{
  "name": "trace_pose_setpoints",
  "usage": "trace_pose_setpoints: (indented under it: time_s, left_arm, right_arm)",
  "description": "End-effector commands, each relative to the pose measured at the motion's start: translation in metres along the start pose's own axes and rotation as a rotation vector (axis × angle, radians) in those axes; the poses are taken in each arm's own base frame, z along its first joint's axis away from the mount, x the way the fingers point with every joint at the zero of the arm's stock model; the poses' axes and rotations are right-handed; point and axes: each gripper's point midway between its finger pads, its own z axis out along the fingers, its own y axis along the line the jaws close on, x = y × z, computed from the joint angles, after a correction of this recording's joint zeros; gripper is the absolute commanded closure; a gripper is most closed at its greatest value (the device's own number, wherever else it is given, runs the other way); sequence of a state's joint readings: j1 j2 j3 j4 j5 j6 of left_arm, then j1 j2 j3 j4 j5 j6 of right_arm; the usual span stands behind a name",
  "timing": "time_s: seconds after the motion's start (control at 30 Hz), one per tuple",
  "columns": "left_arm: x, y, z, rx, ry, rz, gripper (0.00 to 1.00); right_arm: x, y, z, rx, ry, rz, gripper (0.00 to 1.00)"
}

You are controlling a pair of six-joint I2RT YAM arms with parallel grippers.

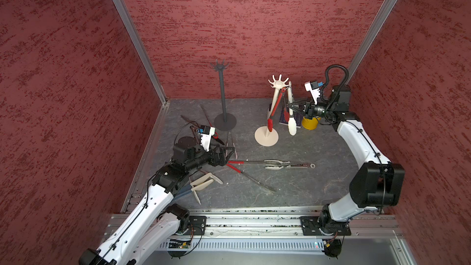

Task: Hang food tongs on kitchen utensil racks
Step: Hang the food tongs on the rack.

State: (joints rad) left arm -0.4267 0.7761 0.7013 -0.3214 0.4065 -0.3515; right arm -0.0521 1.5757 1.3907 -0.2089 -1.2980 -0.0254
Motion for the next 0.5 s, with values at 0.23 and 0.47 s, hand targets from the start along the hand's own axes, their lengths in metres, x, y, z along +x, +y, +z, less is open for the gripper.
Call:
trace_pose_setpoints:
  time_s: [0.23,0.47]
  left_arm:
    - [-0.004,-0.001,-0.001,0.003,-0.021,0.007,0.0]
    - [-0.002,-0.001,-0.001,0.004,-0.018,0.007,0.0]
  right_arm:
    - [0.011,0.001,0.003,-0.003,0.042,-0.002,1.0]
    - [0.012,-0.001,0.002,0.011,0.047,-0.002,1.0]
